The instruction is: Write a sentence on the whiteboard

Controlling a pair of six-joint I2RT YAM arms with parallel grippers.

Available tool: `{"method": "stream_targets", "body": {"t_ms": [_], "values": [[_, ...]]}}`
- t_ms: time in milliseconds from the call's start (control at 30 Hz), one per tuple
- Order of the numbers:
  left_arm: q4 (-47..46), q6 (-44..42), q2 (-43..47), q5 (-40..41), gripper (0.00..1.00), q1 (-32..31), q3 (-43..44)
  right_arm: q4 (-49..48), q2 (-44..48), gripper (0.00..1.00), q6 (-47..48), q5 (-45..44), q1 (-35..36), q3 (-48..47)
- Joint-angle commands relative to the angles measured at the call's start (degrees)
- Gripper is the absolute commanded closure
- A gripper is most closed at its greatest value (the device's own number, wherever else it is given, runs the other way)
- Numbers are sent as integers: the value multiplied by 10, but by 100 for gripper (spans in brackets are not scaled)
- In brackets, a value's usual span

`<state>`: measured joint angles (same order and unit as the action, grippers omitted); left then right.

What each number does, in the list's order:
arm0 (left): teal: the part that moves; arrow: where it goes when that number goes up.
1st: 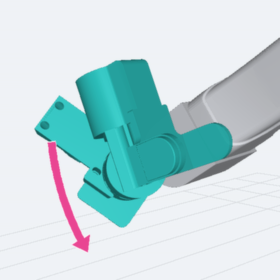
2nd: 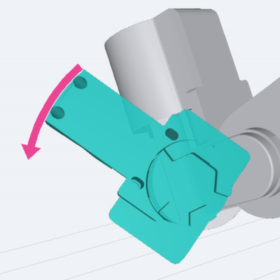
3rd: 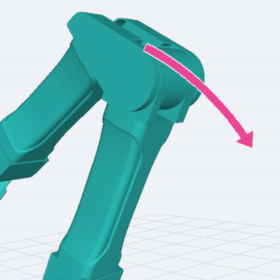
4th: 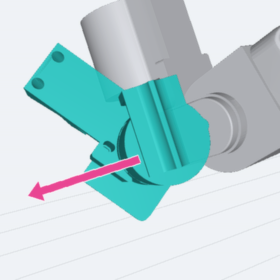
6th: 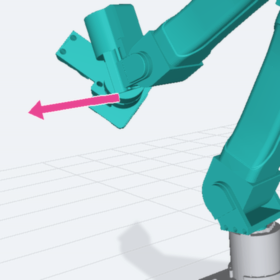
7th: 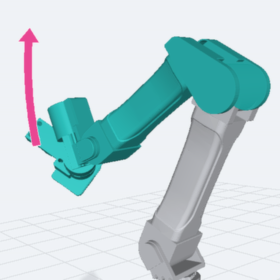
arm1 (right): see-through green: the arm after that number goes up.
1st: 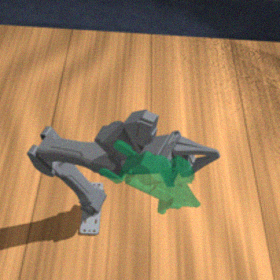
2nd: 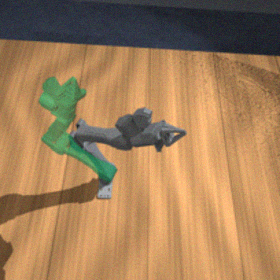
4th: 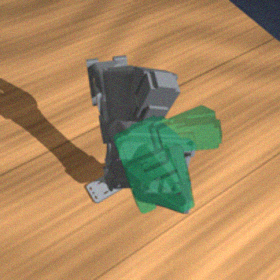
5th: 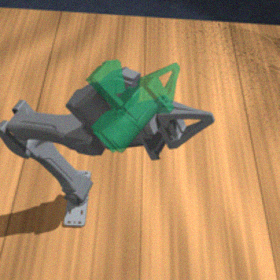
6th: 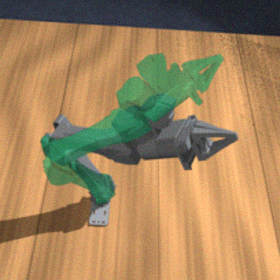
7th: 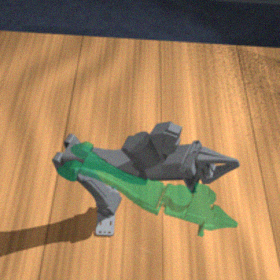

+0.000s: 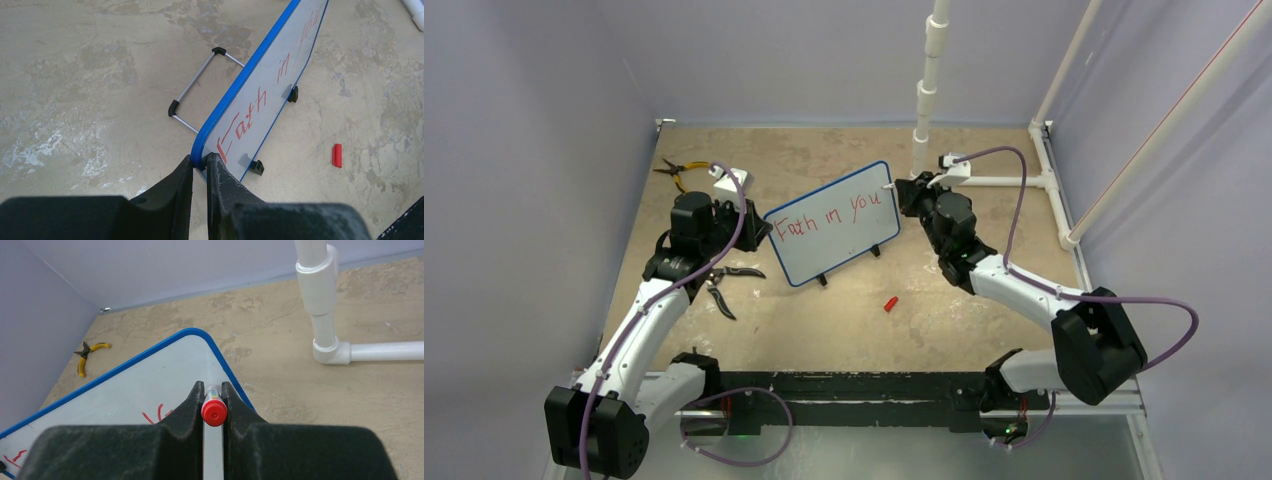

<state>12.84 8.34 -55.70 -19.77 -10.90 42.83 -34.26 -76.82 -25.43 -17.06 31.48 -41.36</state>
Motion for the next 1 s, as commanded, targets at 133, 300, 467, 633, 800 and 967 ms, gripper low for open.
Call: {"method": "stream_targets", "body": {"t_ms": [133,300,467,633,800,967], "values": [[-11,-6,-5,-16,100,0,-7,-7,6,100,-6,-16,-2,3],[-12,-7,-5,-15,100,0,-7,-4,6,100,-13,-14,-2,23],[-11,-7,-4,-15,100,0,-7,-5,10,100,-19,-14,-2,38],[-11,-7,-4,-16,100,0,-7,-8,11,100,-19,-12,-2,34],[-11,-6,-2,-14,100,0,-9,-16,12,100,-19,-9,-2,22],[-11,-7,-2,-14,100,1,-8,-22,11,100,-16,-12,-2,7]]}}
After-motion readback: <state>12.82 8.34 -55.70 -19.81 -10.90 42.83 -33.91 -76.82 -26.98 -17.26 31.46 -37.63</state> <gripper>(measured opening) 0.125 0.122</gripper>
